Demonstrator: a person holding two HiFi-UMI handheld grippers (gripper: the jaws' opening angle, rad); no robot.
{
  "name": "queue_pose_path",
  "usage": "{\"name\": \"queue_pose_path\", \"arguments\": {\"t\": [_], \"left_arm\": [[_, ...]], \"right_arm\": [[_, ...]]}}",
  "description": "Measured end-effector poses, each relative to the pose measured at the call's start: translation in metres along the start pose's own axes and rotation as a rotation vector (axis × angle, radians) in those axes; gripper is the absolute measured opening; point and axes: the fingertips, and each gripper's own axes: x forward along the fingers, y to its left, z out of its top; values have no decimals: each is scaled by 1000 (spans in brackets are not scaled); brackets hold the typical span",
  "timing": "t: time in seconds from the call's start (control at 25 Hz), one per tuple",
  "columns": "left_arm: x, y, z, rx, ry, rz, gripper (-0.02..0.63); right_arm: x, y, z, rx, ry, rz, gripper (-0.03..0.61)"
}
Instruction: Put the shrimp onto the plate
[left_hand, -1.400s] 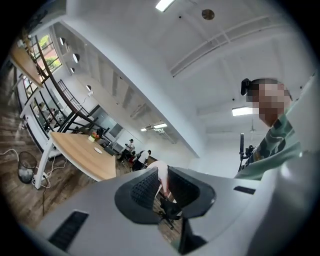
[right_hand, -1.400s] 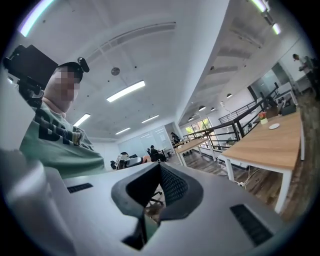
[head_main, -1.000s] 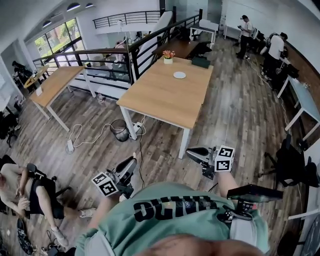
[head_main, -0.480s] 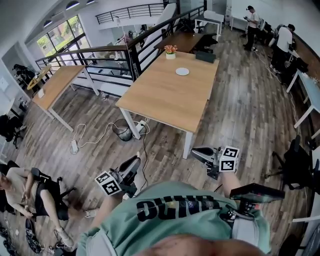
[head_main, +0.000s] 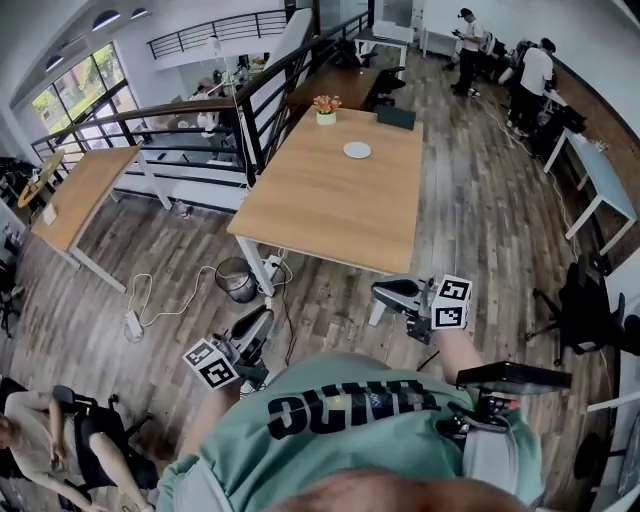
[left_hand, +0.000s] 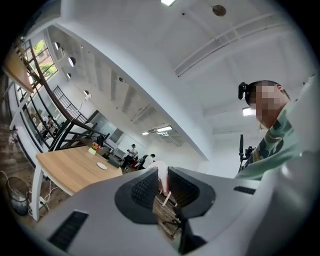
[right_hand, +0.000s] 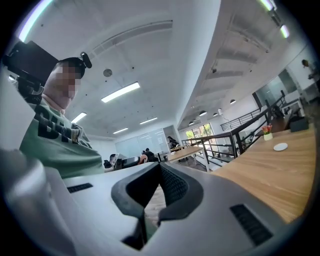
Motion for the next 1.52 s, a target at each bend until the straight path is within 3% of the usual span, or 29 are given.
{"name": "queue_pose_path", "arguments": {"t": [0.24, 0.6, 0.92, 1.28, 1.52], "left_arm": [[-34, 66, 53, -11, 9, -38, 63], [-34, 128, 71, -55, 24, -72, 63], [25, 162, 67, -43, 44, -31, 63], [148, 179, 72, -13, 14, 50, 63], [223, 190, 64, 2, 22, 94, 63]], "right_arm": [[83, -8, 11, 6, -6, -50, 6], [119, -38, 13, 22, 11, -128, 6], [105, -114, 21, 49, -10, -91, 6], [62, -244, 78, 30, -23, 18, 6], [27, -314, 93, 44, -49, 59, 6]]}}
